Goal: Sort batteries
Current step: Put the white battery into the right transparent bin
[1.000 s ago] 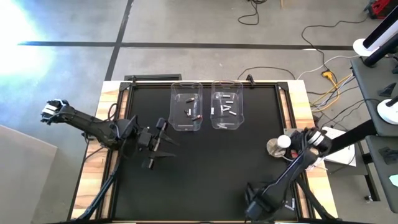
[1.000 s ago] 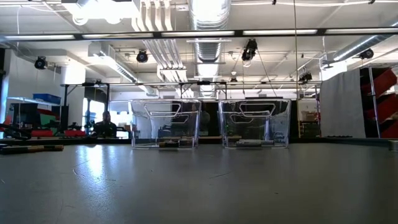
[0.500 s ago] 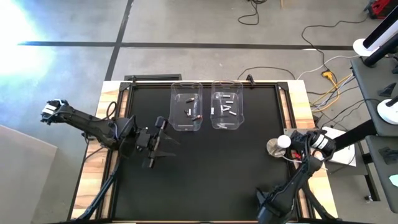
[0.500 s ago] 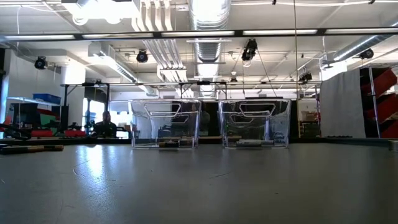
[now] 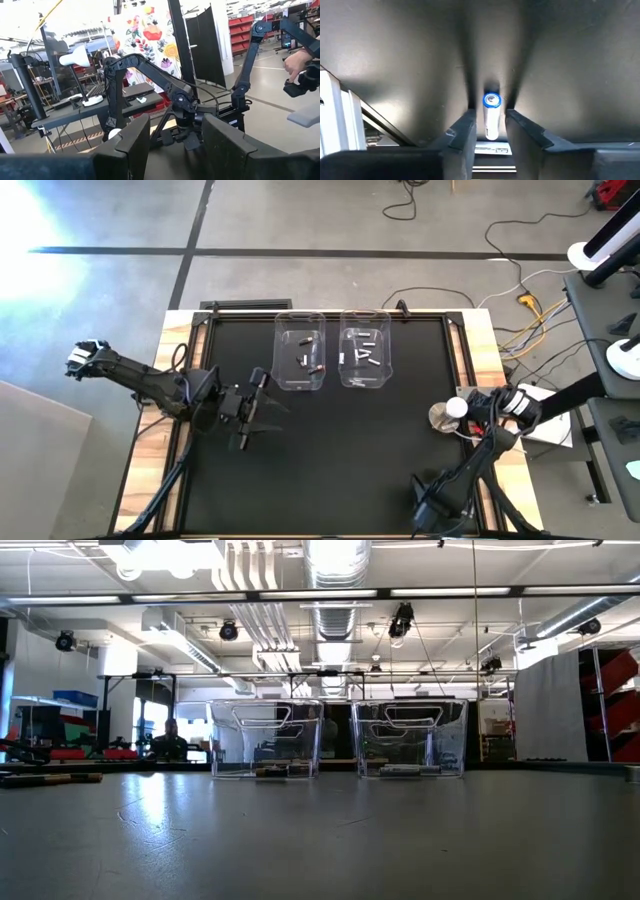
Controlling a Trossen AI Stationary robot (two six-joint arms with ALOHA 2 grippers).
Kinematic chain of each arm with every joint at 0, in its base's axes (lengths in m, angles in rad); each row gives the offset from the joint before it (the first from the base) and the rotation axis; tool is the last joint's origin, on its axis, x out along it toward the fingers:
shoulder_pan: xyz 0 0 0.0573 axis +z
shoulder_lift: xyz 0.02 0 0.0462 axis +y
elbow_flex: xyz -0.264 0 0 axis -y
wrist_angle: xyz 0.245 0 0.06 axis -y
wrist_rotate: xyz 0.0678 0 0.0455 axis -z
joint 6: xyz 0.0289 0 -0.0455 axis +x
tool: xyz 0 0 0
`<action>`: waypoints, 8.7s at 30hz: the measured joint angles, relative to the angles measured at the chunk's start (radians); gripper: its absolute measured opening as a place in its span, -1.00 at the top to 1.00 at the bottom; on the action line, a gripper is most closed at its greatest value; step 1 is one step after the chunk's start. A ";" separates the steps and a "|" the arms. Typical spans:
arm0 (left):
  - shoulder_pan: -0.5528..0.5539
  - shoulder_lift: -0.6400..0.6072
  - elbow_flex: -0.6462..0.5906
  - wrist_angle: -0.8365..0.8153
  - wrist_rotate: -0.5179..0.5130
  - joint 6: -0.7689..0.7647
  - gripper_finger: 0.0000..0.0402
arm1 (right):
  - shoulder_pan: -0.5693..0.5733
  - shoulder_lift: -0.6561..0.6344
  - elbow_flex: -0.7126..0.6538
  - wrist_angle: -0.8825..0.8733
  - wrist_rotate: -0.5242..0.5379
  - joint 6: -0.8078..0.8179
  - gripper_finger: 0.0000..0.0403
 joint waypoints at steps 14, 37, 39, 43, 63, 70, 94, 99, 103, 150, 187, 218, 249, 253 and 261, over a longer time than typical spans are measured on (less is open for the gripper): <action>0.000 0.000 0.000 -0.015 0.000 -0.032 0.21 | -0.014 -0.010 0.028 -0.020 0.049 -0.021 0.89; 0.000 0.002 0.000 0.008 0.002 -0.065 0.21 | -0.284 -0.360 0.075 0.000 0.692 -0.223 0.86; 0.000 0.002 0.000 0.005 0.002 -0.065 0.21 | -0.324 -0.387 0.092 0.002 0.719 -0.269 0.86; 0.000 0.006 0.000 0.005 0.002 -0.065 0.21 | -0.401 -0.411 0.126 -0.003 0.761 -0.394 0.86; 0.000 0.017 0.000 0.001 0.002 -0.066 0.21 | -0.793 -0.380 0.274 0.022 0.865 -0.850 0.86; 0.000 0.017 0.000 -0.001 0.002 -0.073 0.21 | -1.003 -0.354 0.275 0.032 0.848 -0.904 0.86; 0.000 0.017 0.000 -0.011 0.002 -0.065 0.21 | -1.425 -0.150 0.336 -0.040 0.520 -0.860 0.86; 0.000 0.017 0.000 -0.011 0.002 -0.062 0.21 | -1.427 -0.048 0.485 -0.133 0.519 -0.836 0.86; 0.000 0.017 0.000 -0.014 0.002 -0.078 0.21 | -1.427 0.044 0.594 -0.236 0.512 -0.861 0.86; -0.044 -0.021 -0.001 -0.079 0.003 -0.082 0.21 | -1.431 0.276 0.649 -0.332 0.577 -1.316 0.45; -0.105 -0.019 -0.001 -0.037 0.324 -0.040 0.21 | -0.269 -0.193 0.487 -0.233 0.783 -0.403 0.49; -0.177 0.355 -0.001 0.247 -0.319 -0.432 0.21 | 0.044 -0.011 0.270 -0.286 0.157 0.207 0.20; -0.240 0.571 -0.001 0.572 -0.350 -0.522 0.21 | 0.015 -0.016 -0.035 0.058 -0.121 0.224 0.39; -0.240 0.571 -0.001 0.572 -0.356 -0.521 0.21 | 0.015 -0.016 -0.044 0.079 -0.123 0.235 0.51; -0.240 0.571 -0.001 0.572 -0.356 -0.519 0.21 | 0.015 -0.017 -0.062 0.104 -0.123 0.246 0.73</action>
